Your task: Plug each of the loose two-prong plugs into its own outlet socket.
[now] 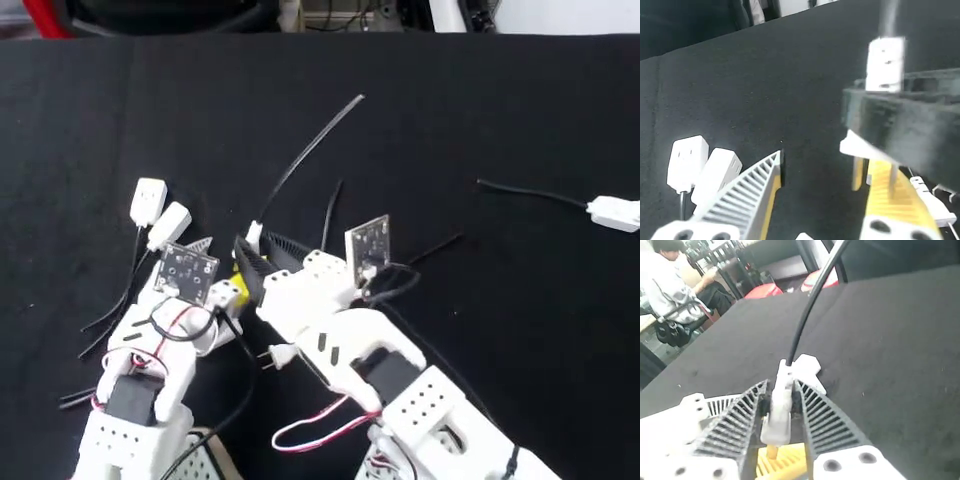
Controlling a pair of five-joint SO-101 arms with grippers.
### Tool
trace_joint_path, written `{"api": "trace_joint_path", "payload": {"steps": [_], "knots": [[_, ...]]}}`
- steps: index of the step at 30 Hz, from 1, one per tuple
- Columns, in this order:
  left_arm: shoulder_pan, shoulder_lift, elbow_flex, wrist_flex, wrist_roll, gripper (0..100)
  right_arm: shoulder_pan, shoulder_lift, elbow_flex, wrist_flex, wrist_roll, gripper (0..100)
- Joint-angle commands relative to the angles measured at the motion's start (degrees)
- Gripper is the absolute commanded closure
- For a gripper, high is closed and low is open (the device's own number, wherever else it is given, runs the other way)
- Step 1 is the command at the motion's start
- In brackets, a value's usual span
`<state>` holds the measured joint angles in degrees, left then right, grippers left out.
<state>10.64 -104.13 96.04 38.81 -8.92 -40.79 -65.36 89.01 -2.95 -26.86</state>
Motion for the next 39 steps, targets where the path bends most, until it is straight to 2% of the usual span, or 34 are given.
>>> {"api": "trace_joint_path", "payload": {"steps": [1,6,10,16,21,26,31,39], "knots": [[-0.4,-0.4,-2.0,-1.1,0.8,73,1.6,0.7,-4.6,0.2,-0.6,98.7],[-2.6,-0.4,-2.2,-1.7,0.9,73,1.0,0.9,-5.0,2.0,-0.1,98.7],[-5.6,-0.4,-3.4,-2.4,4.5,73,-2.5,1.0,-7.9,11.2,0.0,98.7],[-7.4,-0.4,-2.9,-4.1,5.2,73,-2.8,1.0,-12.6,21.1,0.0,98.7],[-7.4,-0.4,-1.7,-5.9,5.2,72,-3.2,1.1,-13.0,22.2,0.0,98.7],[-7.7,-0.4,-1.7,-6.0,5.2,72,-8.0,2.3,-13.1,24.5,2.8,98.7],[-10.7,-0.4,-1.8,-6.0,5.3,72,-8.1,8.7,-15.6,24.6,5.9,98.7],[-10.4,-0.4,-1.6,-5.6,4.1,72,-8.1,21.2,-21.1,24.6,9.1,98.7]]}}
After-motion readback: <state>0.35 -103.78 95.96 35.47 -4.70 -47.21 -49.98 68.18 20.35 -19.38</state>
